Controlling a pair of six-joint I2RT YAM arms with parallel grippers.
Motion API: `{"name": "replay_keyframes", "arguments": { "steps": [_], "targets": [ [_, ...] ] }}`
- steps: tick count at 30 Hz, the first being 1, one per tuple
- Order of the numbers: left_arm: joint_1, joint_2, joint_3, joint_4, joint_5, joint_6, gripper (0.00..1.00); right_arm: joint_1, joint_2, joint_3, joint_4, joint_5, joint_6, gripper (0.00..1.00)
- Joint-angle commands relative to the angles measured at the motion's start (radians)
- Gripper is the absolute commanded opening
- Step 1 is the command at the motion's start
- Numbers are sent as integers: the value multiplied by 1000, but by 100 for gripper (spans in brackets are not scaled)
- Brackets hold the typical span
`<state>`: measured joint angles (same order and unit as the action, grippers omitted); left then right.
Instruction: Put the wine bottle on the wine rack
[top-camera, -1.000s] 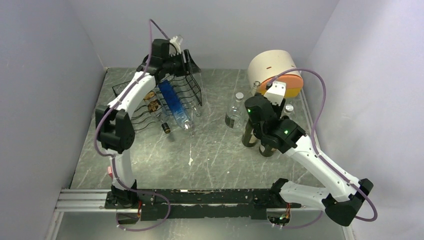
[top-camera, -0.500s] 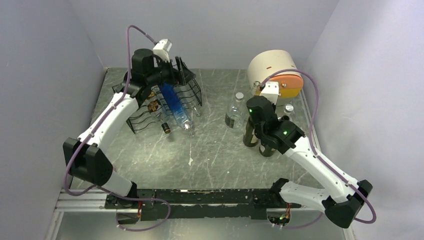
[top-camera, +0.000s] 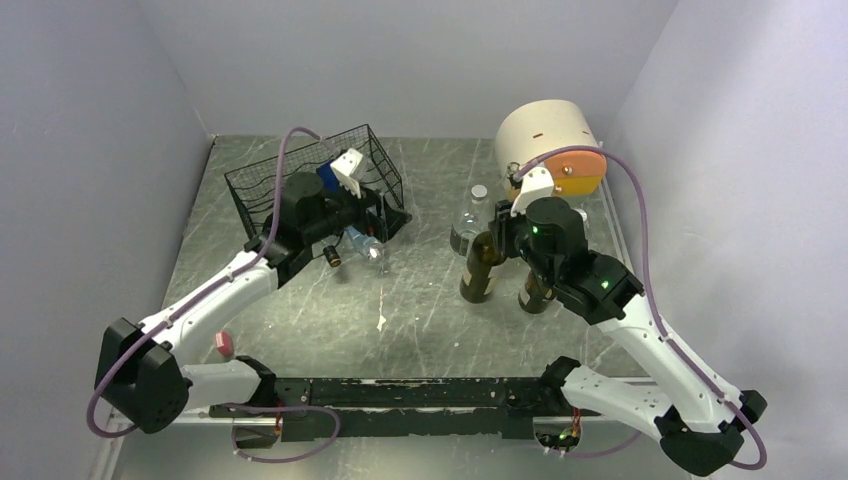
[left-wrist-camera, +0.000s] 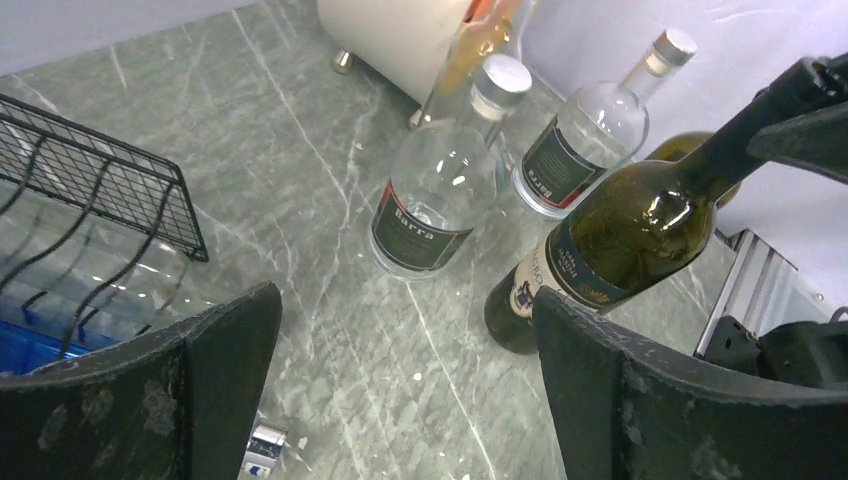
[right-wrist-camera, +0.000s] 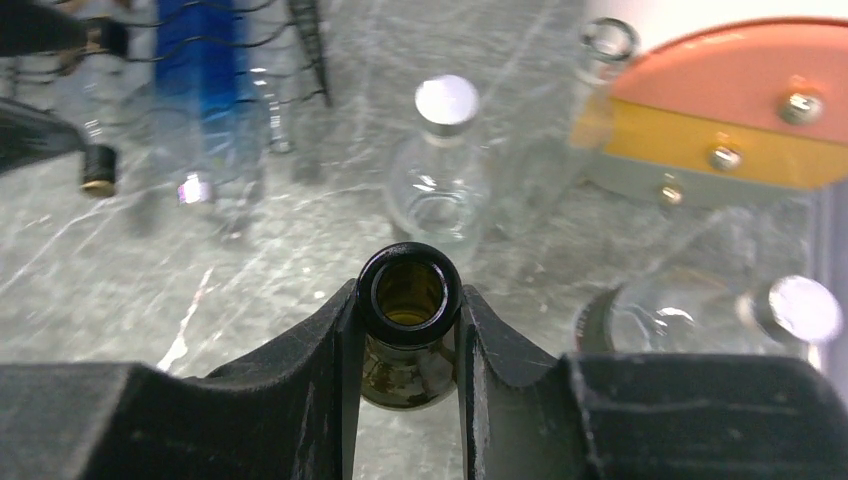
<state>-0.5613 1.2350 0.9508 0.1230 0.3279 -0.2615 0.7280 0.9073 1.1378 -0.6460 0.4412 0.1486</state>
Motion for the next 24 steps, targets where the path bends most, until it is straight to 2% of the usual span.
{"name": "replay_keyframes", "arguments": {
  "steps": [1, 4, 9, 15, 17, 20, 24],
  "targets": [
    [-21, -47, -83, 140, -26, 30, 99, -3, -43, 25, 160, -237, -59, 0],
    [-37, -81, -149, 194, 90, 40, 99, -3, -37, 23, 202, -304, -67, 0],
    [-83, -135, -294, 391, 177, 44, 99, -3, 16, 56, 237, -370, -68, 0],
    [-117, -114, -371, 512, 245, 17, 99, -4, 60, 108, 274, -477, -54, 0],
    [-127, -115, -419, 612, 297, 40, 99, -4, 66, 120, 295, -508, -41, 0],
    [-135, -109, -509, 800, 285, 32, 99, -3, 68, 135, 323, -541, -27, 0],
    [-136, -68, -515, 843, 333, 42, 100, -4, 66, 145, 358, -585, -12, 0]
  ]
}}
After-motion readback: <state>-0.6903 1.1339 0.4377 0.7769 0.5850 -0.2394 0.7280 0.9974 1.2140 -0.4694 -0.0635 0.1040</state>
